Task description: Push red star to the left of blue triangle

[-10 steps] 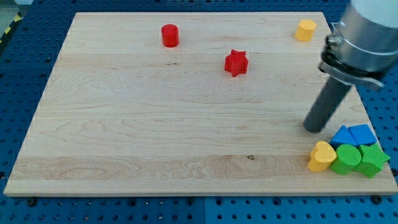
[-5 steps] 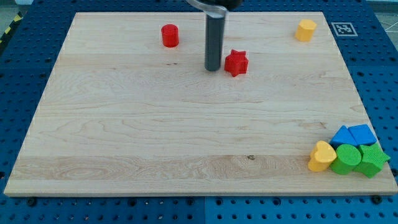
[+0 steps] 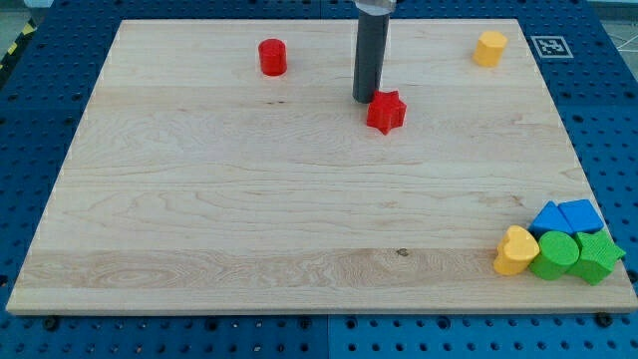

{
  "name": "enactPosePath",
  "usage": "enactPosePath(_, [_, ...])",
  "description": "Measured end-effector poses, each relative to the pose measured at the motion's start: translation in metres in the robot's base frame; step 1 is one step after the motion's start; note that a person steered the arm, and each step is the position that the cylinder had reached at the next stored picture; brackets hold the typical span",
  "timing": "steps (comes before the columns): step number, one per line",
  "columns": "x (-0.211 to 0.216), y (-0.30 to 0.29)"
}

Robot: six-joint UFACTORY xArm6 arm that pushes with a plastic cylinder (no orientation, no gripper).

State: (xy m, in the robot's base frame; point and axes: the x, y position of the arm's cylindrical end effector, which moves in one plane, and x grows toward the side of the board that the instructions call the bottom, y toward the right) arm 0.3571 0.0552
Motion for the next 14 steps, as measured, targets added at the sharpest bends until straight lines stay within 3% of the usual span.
enactPosePath(2, [0.042, 0.005])
enactPosePath(5, [0.041, 0.046])
enactPosePath(9, [0.118, 0.055])
enactPosePath(11, [0.088, 0.080])
enactPosePath(14, [0.104, 0.096])
